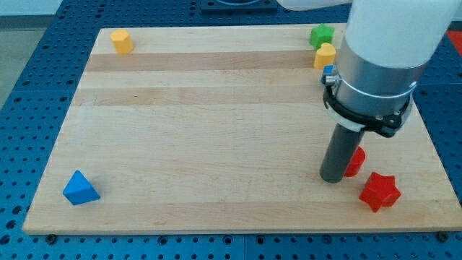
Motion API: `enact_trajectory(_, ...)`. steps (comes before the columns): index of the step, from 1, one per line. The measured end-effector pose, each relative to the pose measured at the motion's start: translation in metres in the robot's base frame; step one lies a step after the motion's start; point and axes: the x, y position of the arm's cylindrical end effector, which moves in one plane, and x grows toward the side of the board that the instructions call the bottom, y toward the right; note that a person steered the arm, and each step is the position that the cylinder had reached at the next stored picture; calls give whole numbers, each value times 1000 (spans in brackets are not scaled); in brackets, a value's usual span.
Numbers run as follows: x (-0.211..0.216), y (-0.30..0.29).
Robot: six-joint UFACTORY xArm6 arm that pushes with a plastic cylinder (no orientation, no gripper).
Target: Point your arm at the blue triangle
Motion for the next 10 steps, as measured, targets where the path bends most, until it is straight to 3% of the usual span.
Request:
enact_trajectory(4, -2, 9)
enact_trajectory(7, 69, -140)
enact_trajectory(9, 66, -366)
enact_trajectory(10, 59, -381)
